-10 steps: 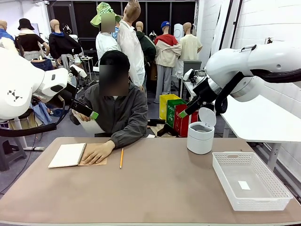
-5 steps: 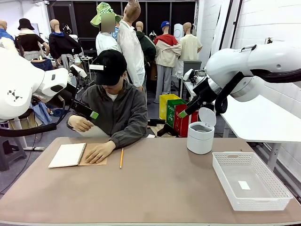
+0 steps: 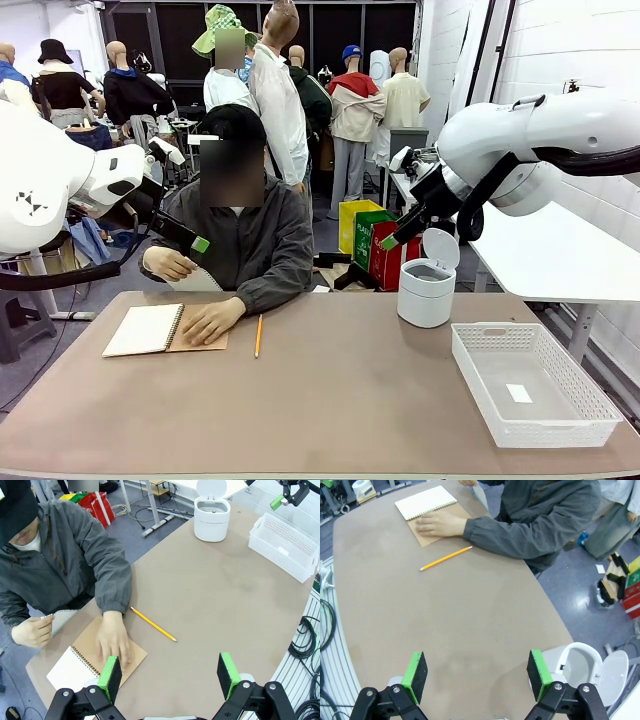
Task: Sort the paper based on its condition.
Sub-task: If a person hands you a paper, place it in the Organizing basket , and if it's crumpled, put it in the Trash can.
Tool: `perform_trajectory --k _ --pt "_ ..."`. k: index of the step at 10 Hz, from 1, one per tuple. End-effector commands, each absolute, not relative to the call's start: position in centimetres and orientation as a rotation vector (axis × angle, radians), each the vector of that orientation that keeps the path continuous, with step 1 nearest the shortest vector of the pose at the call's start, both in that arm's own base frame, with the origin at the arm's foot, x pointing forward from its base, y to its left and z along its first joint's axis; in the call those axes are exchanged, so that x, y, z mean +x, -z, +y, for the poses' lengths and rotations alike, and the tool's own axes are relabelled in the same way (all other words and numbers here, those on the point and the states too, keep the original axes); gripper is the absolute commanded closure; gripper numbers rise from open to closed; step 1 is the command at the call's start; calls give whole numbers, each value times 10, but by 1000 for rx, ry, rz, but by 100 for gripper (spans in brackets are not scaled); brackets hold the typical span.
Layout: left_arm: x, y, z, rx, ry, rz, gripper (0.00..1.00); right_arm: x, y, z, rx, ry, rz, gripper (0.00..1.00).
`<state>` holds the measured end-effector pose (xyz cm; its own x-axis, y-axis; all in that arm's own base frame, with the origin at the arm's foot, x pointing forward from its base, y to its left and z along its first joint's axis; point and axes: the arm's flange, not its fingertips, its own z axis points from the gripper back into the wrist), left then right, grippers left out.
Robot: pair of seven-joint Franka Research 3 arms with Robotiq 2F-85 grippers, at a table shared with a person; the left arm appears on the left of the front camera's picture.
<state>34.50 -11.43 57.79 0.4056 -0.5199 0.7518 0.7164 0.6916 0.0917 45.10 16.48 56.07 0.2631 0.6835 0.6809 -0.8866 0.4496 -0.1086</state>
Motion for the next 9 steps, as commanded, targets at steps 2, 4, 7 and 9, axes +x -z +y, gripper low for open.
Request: perform_trajectory --k 2,4,7,9 --pt "345 -579 -113 -268 791 -836 0 451 -562 165 315 -1080 -728 0" --pt "345 -579 -113 -268 791 -836 0 451 -562 165 315 -1080 -728 0" --pt "345 -579 -113 -268 791 -836 0 451 -562 165 315 -1080 -728 0" --pt "345 -579 -113 -268 791 -836 0 451 -562 165 315 -1080 -728 0"
